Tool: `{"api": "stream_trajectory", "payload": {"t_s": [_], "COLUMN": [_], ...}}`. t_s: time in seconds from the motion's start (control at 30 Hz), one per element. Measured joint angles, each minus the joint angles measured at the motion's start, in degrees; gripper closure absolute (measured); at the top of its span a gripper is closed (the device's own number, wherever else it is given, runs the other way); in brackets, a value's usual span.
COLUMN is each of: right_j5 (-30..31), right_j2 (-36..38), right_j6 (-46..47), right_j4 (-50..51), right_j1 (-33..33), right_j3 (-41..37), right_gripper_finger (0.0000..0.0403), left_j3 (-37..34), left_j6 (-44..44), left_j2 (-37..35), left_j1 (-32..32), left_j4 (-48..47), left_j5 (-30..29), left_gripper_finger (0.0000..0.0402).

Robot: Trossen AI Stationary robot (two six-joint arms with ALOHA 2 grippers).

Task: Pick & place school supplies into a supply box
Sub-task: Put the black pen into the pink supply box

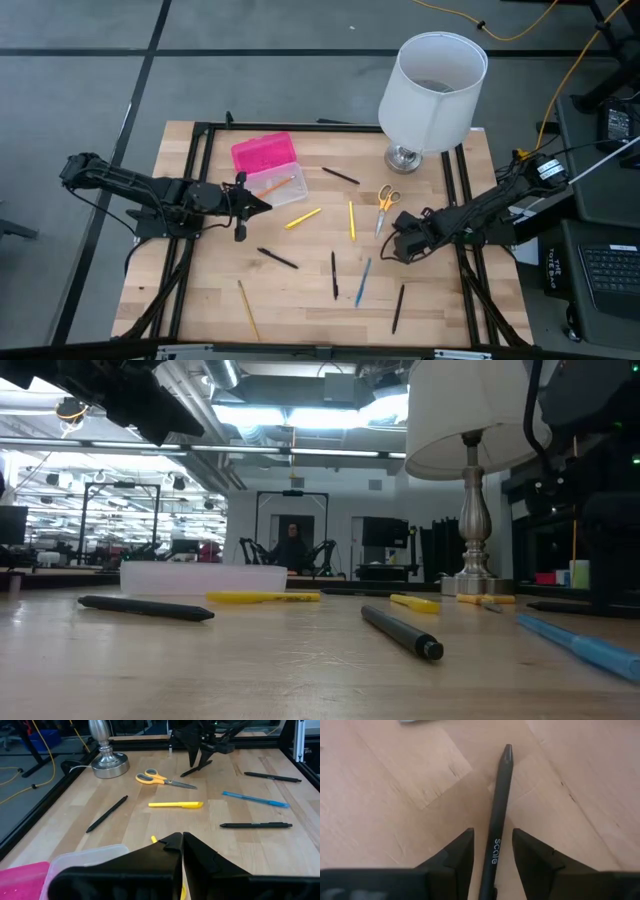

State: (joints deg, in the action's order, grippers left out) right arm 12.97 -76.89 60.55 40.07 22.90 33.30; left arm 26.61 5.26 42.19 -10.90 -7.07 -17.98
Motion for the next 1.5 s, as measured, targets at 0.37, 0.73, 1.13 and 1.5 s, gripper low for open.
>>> {"api": "stream_trajectory", "payload": {"t_s": [0.37, 0.73, 1.13, 1.5], "right_j5": [-1.42, -3.08, -4.59, 2.02], "right_j2": [-5.3, -5.24, -5.26, 2.09], "right_j6": [0.23, 0.93, 5.75, -10.57], "right_j4": [-0.19, -1.58, 2.74, -0.3], "right_j1": [-0.2, -0.5, -0.77, -4.11], "right_j3": [0.35, 0.24, 3.65, 10.54], "right_gripper_finger": [0.0264, 0.0352, 0.0376, 0.0376], "left_j3": [0.0, 0.0, 0.0, 0.0], "left_j6": [-0.01, 0.11, 3.43, -0.96], "left_j2": [0.01, 0.02, 0.02, 0.02], "left_j1": [0.0, 0.0, 0.01, 0.02], "left_j4": [-0.02, -0.18, -0.44, -0.44], "left_j5": [0.0, 0.02, 0.04, -0.35], "left_gripper_finger": [0.0396, 0.0396, 0.0394, 0.0394]}}
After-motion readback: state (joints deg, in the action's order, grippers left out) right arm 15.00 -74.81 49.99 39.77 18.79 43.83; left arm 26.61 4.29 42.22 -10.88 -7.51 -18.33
